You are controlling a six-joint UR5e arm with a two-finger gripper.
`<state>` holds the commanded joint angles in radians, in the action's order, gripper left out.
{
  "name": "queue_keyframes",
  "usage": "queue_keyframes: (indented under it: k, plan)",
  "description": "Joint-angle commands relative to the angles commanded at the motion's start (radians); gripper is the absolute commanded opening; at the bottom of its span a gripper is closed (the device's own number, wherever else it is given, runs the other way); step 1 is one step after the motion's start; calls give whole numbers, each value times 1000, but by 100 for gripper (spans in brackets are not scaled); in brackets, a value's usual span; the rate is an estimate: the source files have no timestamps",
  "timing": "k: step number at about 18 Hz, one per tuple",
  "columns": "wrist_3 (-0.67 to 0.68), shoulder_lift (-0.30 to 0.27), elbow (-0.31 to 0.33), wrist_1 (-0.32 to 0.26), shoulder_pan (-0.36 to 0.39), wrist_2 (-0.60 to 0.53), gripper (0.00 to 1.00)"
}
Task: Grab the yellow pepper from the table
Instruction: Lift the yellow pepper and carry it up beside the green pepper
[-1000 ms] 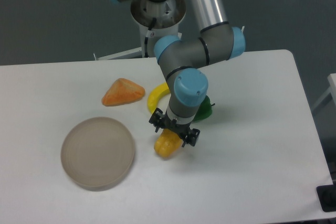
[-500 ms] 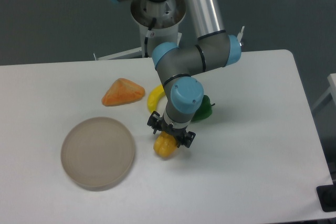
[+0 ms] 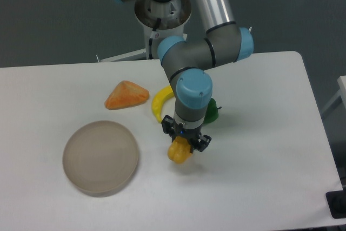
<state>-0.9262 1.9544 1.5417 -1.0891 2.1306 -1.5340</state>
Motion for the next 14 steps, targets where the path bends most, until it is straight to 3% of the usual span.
queue_keyframes:
  k: [4, 6, 9, 14]
  plan:
    - [-192, -51, 12, -29, 75, -11, 21]
    - [-285, -93, 5, -104, 123, -11, 21]
    - [-383, -98, -21, -150, 158, -12, 21]
    - [-558, -89, -28, -158, 212, -14, 21]
